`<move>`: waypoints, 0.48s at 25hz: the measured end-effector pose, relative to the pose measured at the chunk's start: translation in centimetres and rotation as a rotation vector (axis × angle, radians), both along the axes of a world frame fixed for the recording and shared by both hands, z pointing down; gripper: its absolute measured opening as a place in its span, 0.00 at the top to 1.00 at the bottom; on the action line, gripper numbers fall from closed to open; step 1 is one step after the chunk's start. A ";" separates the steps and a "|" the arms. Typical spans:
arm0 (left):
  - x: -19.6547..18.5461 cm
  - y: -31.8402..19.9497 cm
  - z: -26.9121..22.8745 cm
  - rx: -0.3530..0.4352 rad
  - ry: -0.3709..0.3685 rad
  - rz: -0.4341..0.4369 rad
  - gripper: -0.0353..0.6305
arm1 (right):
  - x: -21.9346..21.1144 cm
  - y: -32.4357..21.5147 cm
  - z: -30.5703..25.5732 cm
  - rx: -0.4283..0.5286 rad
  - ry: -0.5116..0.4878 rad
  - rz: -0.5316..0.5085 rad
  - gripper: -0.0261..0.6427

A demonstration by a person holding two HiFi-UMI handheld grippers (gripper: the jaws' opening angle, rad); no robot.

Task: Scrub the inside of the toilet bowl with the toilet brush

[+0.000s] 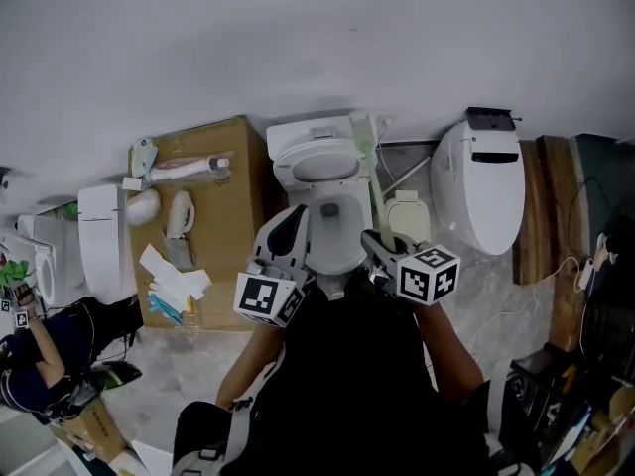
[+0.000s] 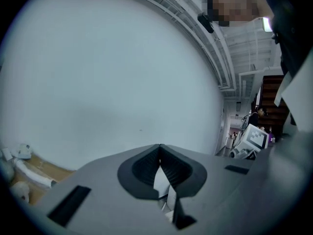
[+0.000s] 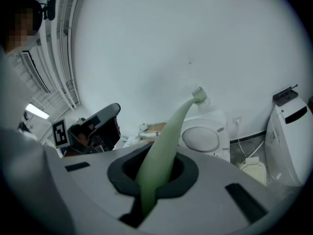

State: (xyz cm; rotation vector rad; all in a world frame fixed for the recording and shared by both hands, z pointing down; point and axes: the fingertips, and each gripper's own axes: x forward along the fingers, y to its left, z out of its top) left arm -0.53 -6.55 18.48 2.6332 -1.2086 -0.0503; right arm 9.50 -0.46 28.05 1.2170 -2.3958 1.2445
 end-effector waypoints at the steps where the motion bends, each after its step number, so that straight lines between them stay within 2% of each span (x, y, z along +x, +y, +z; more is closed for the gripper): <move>1: 0.1 -0.1 -0.2 0.006 0.000 0.001 0.94 | 0.2 -0.4 -0.5 0.011 -0.003 0.010 0.93; 12: 0.3 -1.6 -1.6 0.053 0.005 0.016 0.94 | 1.3 -3.1 -2.6 0.066 -0.012 0.055 0.93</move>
